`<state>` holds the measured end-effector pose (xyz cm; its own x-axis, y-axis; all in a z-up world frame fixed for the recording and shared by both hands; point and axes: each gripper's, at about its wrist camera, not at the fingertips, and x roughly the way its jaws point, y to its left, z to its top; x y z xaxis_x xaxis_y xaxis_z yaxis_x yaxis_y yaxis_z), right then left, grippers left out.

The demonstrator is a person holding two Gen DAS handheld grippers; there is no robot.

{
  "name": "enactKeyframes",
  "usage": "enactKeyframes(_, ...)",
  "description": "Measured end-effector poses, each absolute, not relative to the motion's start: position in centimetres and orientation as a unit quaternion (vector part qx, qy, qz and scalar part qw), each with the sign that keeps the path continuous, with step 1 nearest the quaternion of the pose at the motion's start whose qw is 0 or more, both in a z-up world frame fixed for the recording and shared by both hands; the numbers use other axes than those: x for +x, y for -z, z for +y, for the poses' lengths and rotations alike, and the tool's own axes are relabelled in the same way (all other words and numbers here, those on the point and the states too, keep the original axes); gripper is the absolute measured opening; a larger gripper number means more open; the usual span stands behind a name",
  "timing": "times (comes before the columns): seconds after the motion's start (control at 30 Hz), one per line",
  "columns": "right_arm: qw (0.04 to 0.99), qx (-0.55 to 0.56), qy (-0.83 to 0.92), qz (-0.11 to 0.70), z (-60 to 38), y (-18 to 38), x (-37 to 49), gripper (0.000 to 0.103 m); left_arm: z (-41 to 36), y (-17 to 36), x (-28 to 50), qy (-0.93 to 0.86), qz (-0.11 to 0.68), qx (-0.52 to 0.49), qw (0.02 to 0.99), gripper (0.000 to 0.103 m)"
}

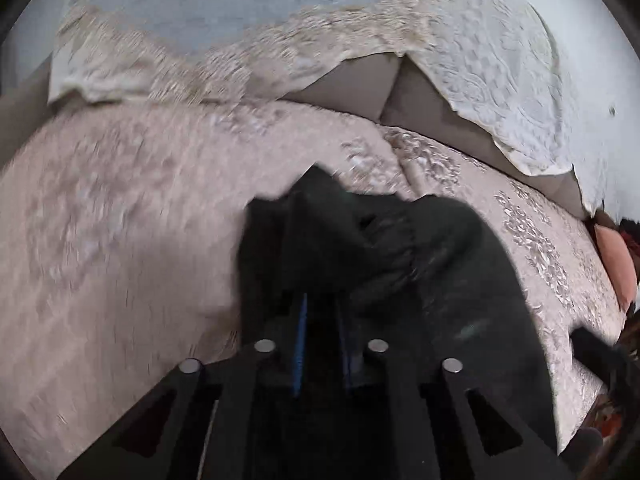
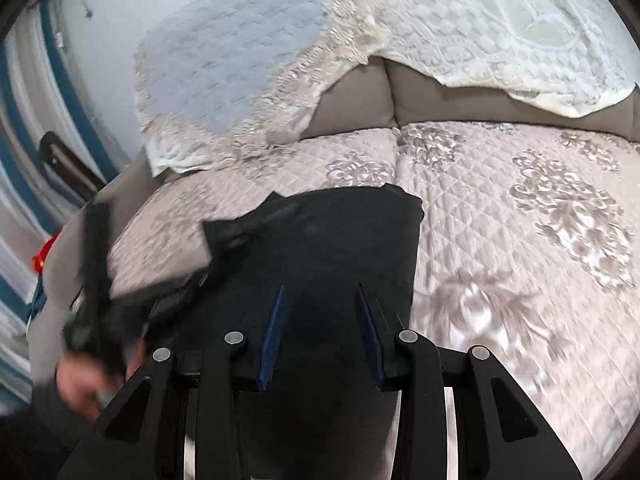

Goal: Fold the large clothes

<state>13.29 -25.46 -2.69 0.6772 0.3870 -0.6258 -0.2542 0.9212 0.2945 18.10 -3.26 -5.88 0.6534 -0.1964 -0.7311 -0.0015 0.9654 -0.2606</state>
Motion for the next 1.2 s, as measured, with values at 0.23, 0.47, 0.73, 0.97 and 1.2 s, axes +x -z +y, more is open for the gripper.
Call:
enactKeyframes(0.23,0.906,0.061,-0.156,0.388,-23.2,7.0,16.2,0.037,-3.1,7.2,17.2,0.039,0.394,-0.115,0.911,0.009)
enactKeyframes(0.47,0.903,0.078,-0.168,0.388,-25.2,5.3,15.3,0.037,-3.7,4.7,17.0,0.049,0.402,-0.076,0.911,0.009)
enactKeyframes(0.73,0.903,0.088,-0.167,0.386,-26.5,3.6,18.4,0.037,-4.3,-1.8,19.9,0.082,0.357,-0.079,0.927,0.017)
enactKeyframes(0.97,0.883,0.088,-0.166,0.430,-25.8,7.1,21.4,0.037,-3.2,6.2,23.8,0.071,0.433,-0.115,0.891,0.018)
enactKeyframes(1.2,0.886,0.087,-0.162,0.426,-26.7,6.2,20.0,0.039,-3.9,4.7,22.5,0.067,0.427,-0.094,0.897,0.017)
